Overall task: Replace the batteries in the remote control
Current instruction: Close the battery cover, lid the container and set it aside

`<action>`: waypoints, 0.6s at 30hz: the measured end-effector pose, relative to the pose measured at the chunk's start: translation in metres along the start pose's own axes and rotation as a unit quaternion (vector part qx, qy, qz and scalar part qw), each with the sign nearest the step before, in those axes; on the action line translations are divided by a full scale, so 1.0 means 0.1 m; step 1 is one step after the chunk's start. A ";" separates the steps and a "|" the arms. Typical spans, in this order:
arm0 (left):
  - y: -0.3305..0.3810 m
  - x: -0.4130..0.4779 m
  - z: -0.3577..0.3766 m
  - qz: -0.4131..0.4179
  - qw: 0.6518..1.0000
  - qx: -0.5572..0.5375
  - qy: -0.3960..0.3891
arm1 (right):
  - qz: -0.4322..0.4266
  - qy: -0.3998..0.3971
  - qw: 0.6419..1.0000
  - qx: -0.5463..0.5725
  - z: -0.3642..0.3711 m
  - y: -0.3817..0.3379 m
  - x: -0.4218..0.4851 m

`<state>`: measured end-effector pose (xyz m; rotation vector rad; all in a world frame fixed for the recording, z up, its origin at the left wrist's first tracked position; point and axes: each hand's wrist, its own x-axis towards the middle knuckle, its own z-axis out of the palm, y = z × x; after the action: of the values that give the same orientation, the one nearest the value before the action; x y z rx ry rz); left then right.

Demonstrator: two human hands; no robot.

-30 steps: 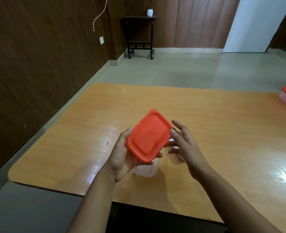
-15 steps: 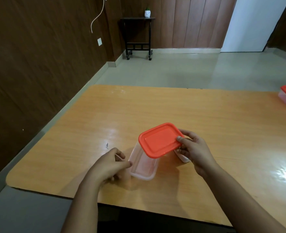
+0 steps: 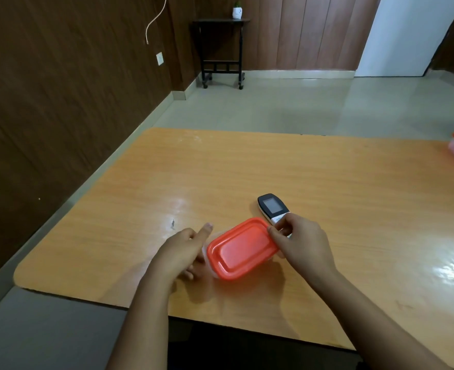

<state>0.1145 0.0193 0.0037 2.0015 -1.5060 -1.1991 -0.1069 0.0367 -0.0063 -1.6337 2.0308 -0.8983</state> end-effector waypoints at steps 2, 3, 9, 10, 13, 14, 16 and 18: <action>0.01 -0.03 0.00 -0.012 0.999 -0.028 -0.042 | -0.009 -0.002 1.000 -0.028 0.00 0.00 -0.02; 0.01 -0.03 0.00 -0.012 0.998 -0.048 -0.049 | -0.016 -0.004 0.999 -0.046 0.01 0.01 -0.03; -0.03 0.05 0.07 0.031 0.996 -0.086 -0.024 | -0.112 0.003 0.977 -0.181 0.19 -0.02 -0.13; -0.04 0.06 0.08 0.034 0.995 -0.088 -0.021 | -0.108 -0.005 0.978 -0.175 0.22 -0.02 -0.13; -0.04 0.09 0.11 0.036 0.996 -0.079 -0.004 | -0.077 -0.059 0.988 -0.124 0.24 -0.03 -0.11; -0.03 0.10 0.13 0.042 0.998 -0.050 0.016 | -0.065 -0.081 0.990 -0.101 0.22 -0.04 -0.11; -0.03 0.13 0.19 0.067 0.994 0.037 0.081 | -0.047 -0.115 0.990 -0.062 0.20 -0.05 -0.12; -0.02 0.16 0.25 0.086 0.980 0.108 0.143 | -0.048 -0.109 0.991 -0.057 0.21 -0.04 -0.14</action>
<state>0.0975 0.0106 -0.0185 2.0238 -1.6744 -0.6703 -0.0868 0.0446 -0.0195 -1.8176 1.8977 -0.6117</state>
